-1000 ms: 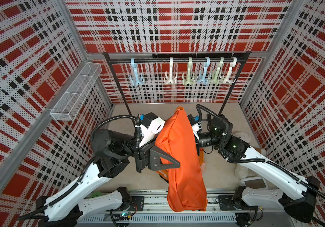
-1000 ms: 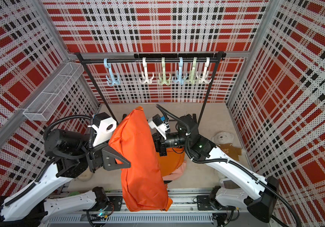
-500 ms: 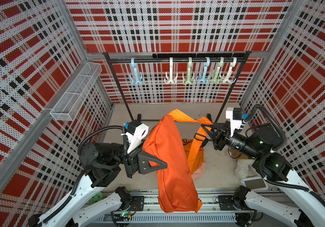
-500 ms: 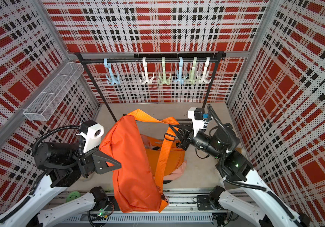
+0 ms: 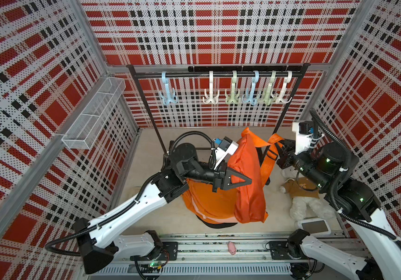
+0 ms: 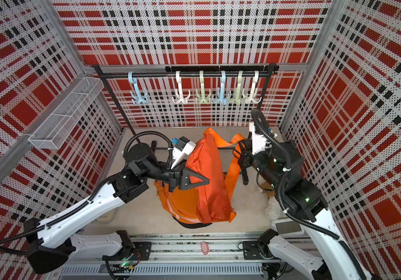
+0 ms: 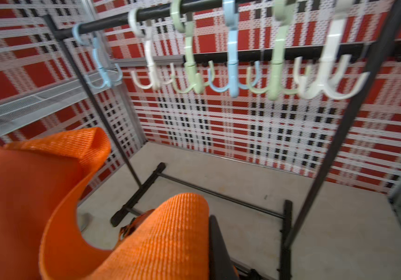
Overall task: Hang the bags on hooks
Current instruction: Hang the bag on the hook.
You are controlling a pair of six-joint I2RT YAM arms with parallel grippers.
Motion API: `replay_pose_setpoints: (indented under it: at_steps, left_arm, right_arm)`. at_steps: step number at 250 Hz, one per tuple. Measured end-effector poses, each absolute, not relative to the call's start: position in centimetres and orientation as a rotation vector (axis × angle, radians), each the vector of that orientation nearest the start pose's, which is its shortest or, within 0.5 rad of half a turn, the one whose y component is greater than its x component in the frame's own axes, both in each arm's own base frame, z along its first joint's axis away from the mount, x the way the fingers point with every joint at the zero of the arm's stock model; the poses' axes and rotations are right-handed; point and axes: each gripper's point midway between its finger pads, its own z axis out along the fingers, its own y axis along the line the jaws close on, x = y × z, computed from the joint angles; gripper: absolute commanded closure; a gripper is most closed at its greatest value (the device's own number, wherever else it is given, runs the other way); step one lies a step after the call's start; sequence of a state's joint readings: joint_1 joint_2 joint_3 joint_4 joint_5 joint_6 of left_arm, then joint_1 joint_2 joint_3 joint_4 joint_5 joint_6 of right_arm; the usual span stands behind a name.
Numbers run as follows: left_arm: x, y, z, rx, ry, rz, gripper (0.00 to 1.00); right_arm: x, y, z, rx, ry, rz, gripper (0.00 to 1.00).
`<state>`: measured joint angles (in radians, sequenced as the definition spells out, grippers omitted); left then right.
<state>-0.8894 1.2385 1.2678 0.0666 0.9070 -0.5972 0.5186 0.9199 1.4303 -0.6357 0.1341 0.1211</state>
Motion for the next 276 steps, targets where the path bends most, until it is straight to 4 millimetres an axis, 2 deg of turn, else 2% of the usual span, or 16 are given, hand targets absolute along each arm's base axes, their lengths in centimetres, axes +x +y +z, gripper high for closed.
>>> replay_pose_setpoints:
  at_steps: [33,77,113,156,193,220,276]
  left_arm:
    - [13.8,-37.5,44.7,1.099,1.436,-1.666,1.0]
    - [16.3,-40.3,44.5,1.147,1.404,-1.582,1.0]
    - [19.7,-42.4,42.4,1.133,1.481,-1.533,1.0]
    - [23.3,-44.0,41.0,1.104,1.576,-1.434,1.0]
    - [23.6,-45.4,41.6,1.127,1.568,-1.385,1.0]
    - [23.7,-46.2,42.0,1.133,1.562,-1.38,1.0]
    - [23.8,-48.3,41.3,1.155,1.584,-1.39,1.0]
  right_arm:
    - [28.9,7.9,47.6,-0.11,1.72,0.256,1.0]
    - [33.2,5.1,48.6,-0.045,1.757,0.236,1.0]
    - [36.6,4.7,49.1,-0.046,1.781,0.269,1.0]
    - [39.2,4.0,49.3,-0.037,1.802,0.31,1.0]
    - [40.6,2.8,50.4,-0.03,1.79,0.34,1.0]
    - [41.7,3.1,51.2,-0.055,1.776,0.359,1.0]
    - [43.3,3.8,49.4,-0.082,1.827,0.412,0.98]
